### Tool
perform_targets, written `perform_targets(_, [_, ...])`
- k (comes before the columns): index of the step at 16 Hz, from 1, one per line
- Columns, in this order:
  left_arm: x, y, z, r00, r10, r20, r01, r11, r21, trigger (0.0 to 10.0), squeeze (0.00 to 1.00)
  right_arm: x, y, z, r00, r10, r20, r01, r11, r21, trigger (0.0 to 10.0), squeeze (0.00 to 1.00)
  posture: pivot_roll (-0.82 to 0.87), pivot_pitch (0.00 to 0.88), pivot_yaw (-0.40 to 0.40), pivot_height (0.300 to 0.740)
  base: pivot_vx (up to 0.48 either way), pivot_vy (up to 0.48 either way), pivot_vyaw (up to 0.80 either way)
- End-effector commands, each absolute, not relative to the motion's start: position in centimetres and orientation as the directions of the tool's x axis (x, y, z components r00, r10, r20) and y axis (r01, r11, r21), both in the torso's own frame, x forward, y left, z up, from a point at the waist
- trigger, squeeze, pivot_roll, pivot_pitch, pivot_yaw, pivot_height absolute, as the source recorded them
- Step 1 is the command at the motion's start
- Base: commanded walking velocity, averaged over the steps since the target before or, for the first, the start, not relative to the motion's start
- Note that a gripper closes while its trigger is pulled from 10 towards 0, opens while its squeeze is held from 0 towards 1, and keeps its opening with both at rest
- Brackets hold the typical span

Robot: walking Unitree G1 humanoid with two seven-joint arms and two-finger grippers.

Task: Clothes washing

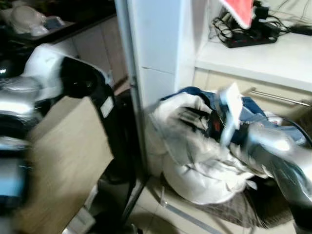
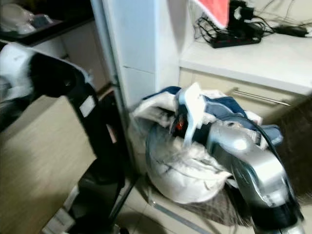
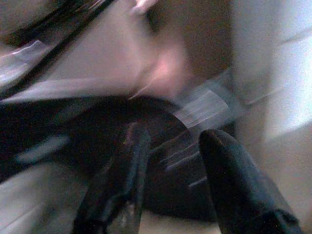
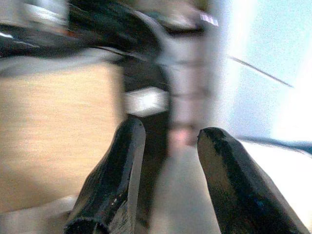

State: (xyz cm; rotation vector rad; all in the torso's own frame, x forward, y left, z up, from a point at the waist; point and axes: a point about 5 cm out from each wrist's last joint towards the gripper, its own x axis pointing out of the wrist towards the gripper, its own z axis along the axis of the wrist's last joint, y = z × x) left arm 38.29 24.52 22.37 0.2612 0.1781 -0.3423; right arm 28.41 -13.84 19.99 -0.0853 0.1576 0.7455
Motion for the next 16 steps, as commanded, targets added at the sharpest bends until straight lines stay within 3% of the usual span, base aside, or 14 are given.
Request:
perform_targets(1, [37.9,22.6,22.6,0.878,-0.450,-0.166,0.473,0.868,0.150,10.0,0.53,29.5,-15.4,18.9,0.817,0.525,-0.238,-0.554,0.829,-0.076,10.0,0.90,-0.09,0.000,0.085,0.740,0.000,0.000,0.00])
perform_targets(2, [36.4,18.1,22.1,0.741,-0.667,-0.079,0.671,0.735,0.095,10.0,0.00,30.8,-17.3,17.8,0.883,0.357,-0.303,-0.416,0.896,-0.157,10.0,1.00,-0.09,0.000,0.085,0.740,0.000,0.000,0.00])
perform_targets(5, [34.6,11.7,21.5,0.644,-0.764,0.045,0.763,0.646,0.042,10.0,0.00,31.1,-19.9,17.3,0.912,0.252,-0.323,-0.329,0.920,-0.211,10.0,1.00,-0.10,0.000,0.089,0.740,0.000,0.000,0.00])
perform_targets(7, [32.9,7.7,20.3,0.570,-0.817,0.091,0.817,0.575,0.040,10.0,0.00,30.5,-22.3,16.6,0.882,0.219,-0.417,-0.348,0.900,-0.262,10.0,1.00,-0.11,0.000,0.085,0.740,0.000,0.000,0.00])
perform_targets(10, [30.6,6.0,18.6,0.484,-0.875,0.021,0.871,0.484,0.080,10.0,0.00,31.2,-22.9,15.8,0.839,0.253,-0.481,-0.421,0.862,-0.281,10.0,1.00,-0.13,0.000,0.094,0.740,0.000,0.000,0.00])
perform_targets(13, [29.2,5.6,17.8,0.421,-0.906,-0.038,0.906,0.419,0.058,10.0,0.00,30.9,-22.1,15.4,0.669,0.476,-0.571,-0.689,0.686,-0.235,10.0,1.00,-0.13,0.000,0.087,0.740,0.000,0.000,0.00])
perform_targets(16, [28.6,6.0,17.1,0.411,-0.909,-0.077,0.911,0.405,0.082,10.0,0.00,30.5,-22.1,14.9,0.574,0.525,-0.629,-0.768,0.611,-0.192,10.0,1.00,-0.13,0.000,0.078,0.740,0.000,0.000,0.00])
